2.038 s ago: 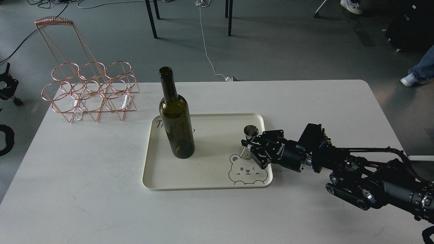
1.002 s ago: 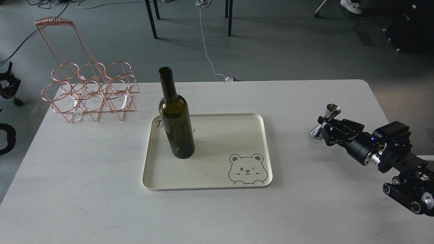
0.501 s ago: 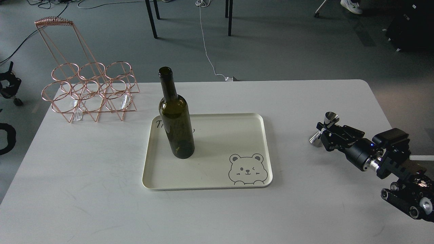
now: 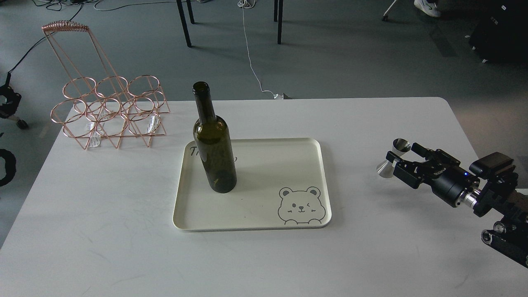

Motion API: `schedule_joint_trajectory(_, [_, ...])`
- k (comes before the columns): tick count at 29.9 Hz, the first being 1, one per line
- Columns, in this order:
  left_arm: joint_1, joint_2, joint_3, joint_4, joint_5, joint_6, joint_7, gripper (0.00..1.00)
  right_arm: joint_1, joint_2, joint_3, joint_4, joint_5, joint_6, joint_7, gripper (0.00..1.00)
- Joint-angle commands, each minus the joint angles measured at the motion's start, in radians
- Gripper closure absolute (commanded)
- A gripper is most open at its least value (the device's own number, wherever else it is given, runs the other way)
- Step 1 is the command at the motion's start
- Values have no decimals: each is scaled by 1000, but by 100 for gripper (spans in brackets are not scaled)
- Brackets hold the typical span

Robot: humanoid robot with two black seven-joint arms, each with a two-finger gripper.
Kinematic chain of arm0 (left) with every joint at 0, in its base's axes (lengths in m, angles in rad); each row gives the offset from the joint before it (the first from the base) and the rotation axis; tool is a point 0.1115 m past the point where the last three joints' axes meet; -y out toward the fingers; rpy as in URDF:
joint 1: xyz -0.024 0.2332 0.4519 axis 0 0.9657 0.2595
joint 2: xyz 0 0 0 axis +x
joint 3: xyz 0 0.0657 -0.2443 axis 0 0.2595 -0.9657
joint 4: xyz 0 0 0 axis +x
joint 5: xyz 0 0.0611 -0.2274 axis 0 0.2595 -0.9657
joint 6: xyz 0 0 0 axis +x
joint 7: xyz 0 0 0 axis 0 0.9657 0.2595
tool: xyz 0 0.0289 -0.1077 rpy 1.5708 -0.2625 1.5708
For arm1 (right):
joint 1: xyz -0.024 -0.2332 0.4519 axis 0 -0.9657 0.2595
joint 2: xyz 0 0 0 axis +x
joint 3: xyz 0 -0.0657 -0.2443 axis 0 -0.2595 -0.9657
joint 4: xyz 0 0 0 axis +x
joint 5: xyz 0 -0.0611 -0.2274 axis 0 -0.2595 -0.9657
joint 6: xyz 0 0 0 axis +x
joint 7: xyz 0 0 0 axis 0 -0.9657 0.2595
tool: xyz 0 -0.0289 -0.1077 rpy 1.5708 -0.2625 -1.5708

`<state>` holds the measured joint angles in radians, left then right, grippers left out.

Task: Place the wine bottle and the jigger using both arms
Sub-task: 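Lift the jigger off the tray and carry it beside the tray, then set the jigger on the table, open and withdraw the right gripper, then reach the left gripper to the wine bottle neck and grasp it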

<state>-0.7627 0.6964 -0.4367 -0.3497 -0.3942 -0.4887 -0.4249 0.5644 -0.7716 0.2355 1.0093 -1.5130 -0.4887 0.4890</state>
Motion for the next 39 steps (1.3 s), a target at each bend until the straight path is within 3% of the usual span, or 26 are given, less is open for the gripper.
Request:
schedule_joint_trajectory(1, [0, -2, 1, 0, 0, 0, 3, 1, 6, -102, 1, 121, 33, 0, 0, 5])
schedule_joint_trajectory(6, [2, 3, 6, -8, 3, 0, 5, 1, 75, -181, 28, 213, 95, 0, 0, 5])
schedule_joint_trajectory(11, [-4, 24, 7, -9, 41, 0, 15, 1, 210, -173, 39, 190, 285, 0, 0, 5])
schedule_joint_trajectory(20, [-132, 150, 6, -66, 443, 0, 15, 2, 336, -35, 45, 52, 661, 25, 0, 4])
schedule_joint_trajectory(28, [-135, 403, 4, -526, 636, 0, 14, 2, 336, 67, 142, -47, 1020, 199, 0, 3])
schedule_joint_trajectory(35, [-136, 554, -8, -995, 1162, 0, 15, 2, 331, 130, 189, -182, 1322, 386, 0, 3])
schedule_joint_trajectory(39, [-136, 575, 3, -1176, 1466, 140, 18, 2, 331, 135, 194, -198, 1416, 429, 0, 3])
